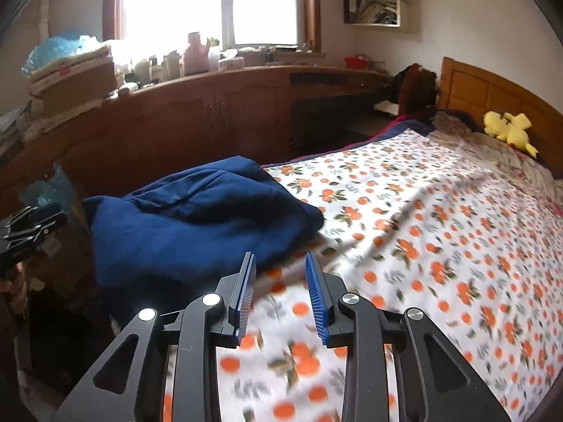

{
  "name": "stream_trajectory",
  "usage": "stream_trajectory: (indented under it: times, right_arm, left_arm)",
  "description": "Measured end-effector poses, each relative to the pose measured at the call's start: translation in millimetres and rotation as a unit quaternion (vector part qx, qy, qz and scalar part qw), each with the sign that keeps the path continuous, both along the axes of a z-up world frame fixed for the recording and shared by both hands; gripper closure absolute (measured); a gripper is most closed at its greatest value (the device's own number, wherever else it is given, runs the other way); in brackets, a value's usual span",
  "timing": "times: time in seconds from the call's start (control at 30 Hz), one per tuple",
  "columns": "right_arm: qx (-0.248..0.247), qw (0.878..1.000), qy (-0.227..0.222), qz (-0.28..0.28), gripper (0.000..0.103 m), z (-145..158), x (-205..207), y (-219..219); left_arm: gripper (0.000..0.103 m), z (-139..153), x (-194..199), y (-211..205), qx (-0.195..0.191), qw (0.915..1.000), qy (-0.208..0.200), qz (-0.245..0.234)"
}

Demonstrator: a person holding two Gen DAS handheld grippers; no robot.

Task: Fold large clothes
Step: 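Carry the blazer bundle with the left tool to the bed edge by the desk, then open the left tool and release the bundle, then withdraw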

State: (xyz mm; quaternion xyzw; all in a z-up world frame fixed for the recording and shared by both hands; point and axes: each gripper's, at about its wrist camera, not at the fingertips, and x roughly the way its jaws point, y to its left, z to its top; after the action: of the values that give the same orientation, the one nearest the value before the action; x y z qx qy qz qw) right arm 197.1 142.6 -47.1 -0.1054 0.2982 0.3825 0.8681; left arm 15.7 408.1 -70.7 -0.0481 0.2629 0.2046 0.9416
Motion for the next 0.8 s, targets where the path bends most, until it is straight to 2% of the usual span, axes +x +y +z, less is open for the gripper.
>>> stream_trajectory:
  times: [0.03, 0.1, 0.17, 0.2, 0.37, 0.43, 0.63, 0.8]
  right_arm:
    - [0.001, 1.000, -0.002, -0.003, 0.072, 1.0, -3.7, -6.6]
    - [0.004, 1.000, -0.008, -0.014, 0.071, 6.3, -14.5, -29.6]
    - [0.011, 1.000, -0.008, -0.028, 0.068, 11.4, -23.2, -55.4]
    - [0.013, 0.999, -0.010, -0.035, 0.063, 13.2, -26.6, -66.2]
    - [0.026, 0.995, -0.027, -0.092, 0.042, 20.7, -48.4, -135.1]
    - [0.031, 0.992, -0.034, -0.119, 0.028, 22.9, -57.1, -161.8]
    - [0.042, 0.977, -0.062, -0.198, 0.016, 29.8, -94.8, -243.2]
    - [0.055, 0.964, -0.075, -0.248, 0.009, 39.2, -130.2, -297.8]
  left_arm:
    - [0.025, 4.7, 3.8, -11.7, 0.002, 1.0000, -0.004, -0.008]
    - [0.012, 13.9, 10.5, -36.2, 0.010, 0.9995, -0.019, -0.023]
    - [0.005, 19.0, 21.4, -56.5, 0.014, 0.9990, -0.024, -0.036]
    - [0.002, 21.6, 26.4, -68.8, 0.012, 0.9986, -0.027, -0.043]
    - [0.003, 28.3, 43.8, -124.2, 0.011, 0.9964, -0.037, -0.076]
    - [0.003, 30.3, 51.9, -152.6, 0.009, 0.9947, -0.041, -0.094]
    - [0.002, 31.9, 65.9, -236.9, 0.024, 0.9887, -0.046, -0.140]
    - [0.002, 34.5, 68.7, -297.9, 0.015, 0.9812, -0.051, -0.186]
